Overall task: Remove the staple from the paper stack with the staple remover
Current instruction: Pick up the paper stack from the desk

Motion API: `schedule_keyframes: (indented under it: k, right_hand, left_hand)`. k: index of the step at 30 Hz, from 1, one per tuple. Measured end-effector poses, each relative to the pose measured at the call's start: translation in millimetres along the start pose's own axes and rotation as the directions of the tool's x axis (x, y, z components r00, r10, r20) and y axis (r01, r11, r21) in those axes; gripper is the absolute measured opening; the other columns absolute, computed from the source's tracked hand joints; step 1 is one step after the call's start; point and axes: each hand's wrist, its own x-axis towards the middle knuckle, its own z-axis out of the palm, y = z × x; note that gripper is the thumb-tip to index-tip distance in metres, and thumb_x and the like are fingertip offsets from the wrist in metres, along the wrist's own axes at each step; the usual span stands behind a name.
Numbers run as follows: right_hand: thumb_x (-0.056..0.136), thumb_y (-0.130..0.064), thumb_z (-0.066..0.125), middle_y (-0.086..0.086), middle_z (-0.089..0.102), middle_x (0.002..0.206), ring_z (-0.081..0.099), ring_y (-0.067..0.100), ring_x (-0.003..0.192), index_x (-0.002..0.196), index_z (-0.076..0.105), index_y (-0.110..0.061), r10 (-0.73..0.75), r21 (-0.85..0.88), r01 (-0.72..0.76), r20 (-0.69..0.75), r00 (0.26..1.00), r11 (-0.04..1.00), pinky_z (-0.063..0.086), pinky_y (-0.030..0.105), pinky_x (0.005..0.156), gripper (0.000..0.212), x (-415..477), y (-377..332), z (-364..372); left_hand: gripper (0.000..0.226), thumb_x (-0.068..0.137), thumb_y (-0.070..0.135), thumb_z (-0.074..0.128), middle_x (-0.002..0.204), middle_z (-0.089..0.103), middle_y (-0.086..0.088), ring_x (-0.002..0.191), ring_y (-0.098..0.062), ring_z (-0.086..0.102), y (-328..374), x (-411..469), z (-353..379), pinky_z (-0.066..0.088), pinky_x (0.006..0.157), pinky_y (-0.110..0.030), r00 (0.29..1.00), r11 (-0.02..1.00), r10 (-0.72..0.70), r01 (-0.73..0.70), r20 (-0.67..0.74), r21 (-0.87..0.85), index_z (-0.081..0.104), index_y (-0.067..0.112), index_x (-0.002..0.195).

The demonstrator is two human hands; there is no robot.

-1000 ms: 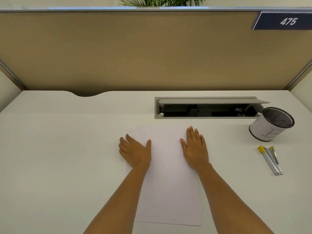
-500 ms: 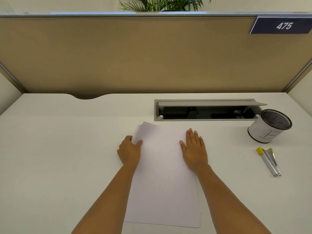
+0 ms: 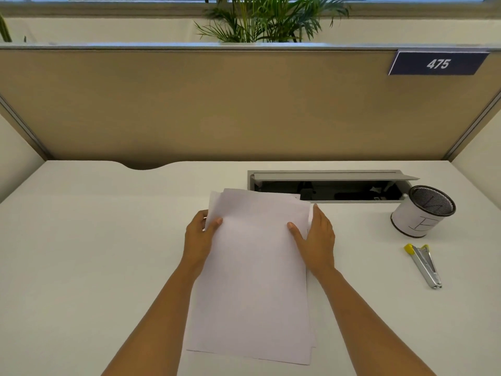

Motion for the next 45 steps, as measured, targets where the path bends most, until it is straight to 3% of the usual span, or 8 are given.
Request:
schedule_keyframes:
  k: [5, 9, 16, 23, 30, 34, 40, 45]
  right_hand:
    - [0.085, -0.044, 0.058, 0.002, 0.047, 0.139, 0.049, 0.019, 0.118, 0.138, 0.036, -0.02, 0.126, 0.515, -0.193, 0.163, 0.979, 0.835, 0.044, 0.032, 0.093, 0.062, -2.0, -24.1, -27.8]
    - [0.084, -0.044, 0.058, -0.001, 0.059, 0.122, 0.059, 0.018, 0.103, 0.124, 0.047, -0.025, 0.077, 0.599, -0.214, 0.246, 0.966, 0.772, 0.05, 0.026, 0.075, 0.045, -4.3, -42.2, -49.4]
    - [0.081, -0.024, 0.068, -0.003, 0.066, 0.105, 0.065, 0.018, 0.093, 0.108, 0.056, -0.029, -0.031, 0.746, -0.08, 0.133, 0.991, 0.661, 0.057, 0.034, 0.075, 0.03, -12.7, -71.4, -91.3]
    - [0.081, -0.019, 0.069, -0.006, 0.07, 0.083, 0.068, 0.01, 0.074, 0.087, 0.065, -0.027, -0.045, 0.775, 0.027, 0.001, 0.999, 0.632, 0.057, 0.021, 0.062, 0.01, -29.2, -85.8, -113.6]
    - [0.083, -0.023, 0.066, 0.007, 0.063, 0.109, 0.06, 0.023, 0.096, 0.119, 0.055, -0.014, 0.011, 0.662, -0.08, 0.108, 0.994, 0.745, 0.053, 0.038, 0.083, 0.039, -42.4, -70.4, -95.9]
    - [0.082, -0.023, 0.067, 0.001, 0.064, 0.096, 0.061, 0.013, 0.083, 0.104, 0.057, -0.021, 0.018, 0.691, -0.076, 0.091, 0.996, 0.719, 0.05, 0.021, 0.064, 0.024, -40.1, -69.4, -101.2]
    - [0.079, -0.021, 0.07, 0.006, 0.061, 0.107, 0.057, 0.025, 0.098, 0.119, 0.054, -0.012, 0.037, 0.611, -0.161, 0.21, 0.977, 0.775, 0.05, 0.041, 0.089, 0.043, -40.5, -55.8, -93.3]
    - [0.08, -0.023, 0.07, 0.004, 0.063, 0.105, 0.06, 0.022, 0.093, 0.118, 0.056, -0.013, 0.033, 0.6, -0.159, 0.216, 0.976, 0.784, 0.051, 0.031, 0.081, 0.041, -37.8, -50.3, -96.6]
  left_hand:
    - [0.031, 0.089, 0.033, 0.056, 0.115, 0.062, -0.007, 0.1, -0.025, 0.061, 20.7, -1.8, -3.2, 0.05, 0.08, -0.034, 1.0, 0.996, 0.02, -0.02, 0.003, -0.085, 0.053, 0.016, 0.116]
    - [0.029, 0.093, 0.031, 0.05, 0.112, 0.064, -0.003, 0.096, -0.018, 0.063, 48.0, -6.1, 2.5, 0.05, 0.075, -0.026, 0.996, 0.984, 0.094, -0.094, -0.011, -0.149, 0.053, 0.017, 0.118]
    - [0.033, 0.092, 0.033, 0.051, 0.113, 0.059, 0.004, 0.098, -0.014, 0.061, 89.7, -21.6, 11.5, 0.051, 0.07, -0.019, 0.973, 0.949, 0.224, -0.231, -0.057, -0.215, 0.044, 0.023, 0.123]
    - [0.013, 0.092, 0.025, 0.053, 0.097, 0.064, 0.008, 0.081, 0.0, 0.066, 117.9, -45.5, 21.1, 0.053, 0.064, -0.015, 0.932, 0.869, 0.357, -0.357, -0.066, -0.343, 0.051, 0.026, 0.105]
    - [0.04, 0.085, 0.031, 0.061, 0.11, 0.062, 0.006, 0.099, -0.011, 0.062, 102.5, -52.5, 27.0, 0.055, 0.076, -0.024, 0.957, 0.935, 0.281, -0.258, 0.065, -0.244, 0.049, 0.024, 0.123]
    - [0.015, 0.084, 0.031, 0.063, 0.093, 0.067, 0.011, 0.082, -0.007, 0.067, 111.0, -54.4, 22.3, 0.054, 0.064, -0.019, 0.951, 0.926, 0.305, -0.285, 0.045, -0.248, 0.06, 0.032, 0.098]
    - [0.006, 0.081, 0.029, 0.067, 0.084, 0.068, 0.005, 0.078, -0.014, 0.065, 102.4, -53.8, 19.8, 0.054, 0.063, -0.021, 0.973, 0.962, 0.201, -0.174, 0.117, -0.209, 0.061, 0.027, 0.083]
    - [0.011, 0.084, 0.029, 0.063, 0.074, 0.067, 0.003, 0.06, -0.008, 0.066, 107.9, -53.7, 18.0, 0.054, 0.053, -0.018, 0.981, 0.952, 0.19, -0.172, 0.046, -0.254, 0.063, 0.021, 0.077]
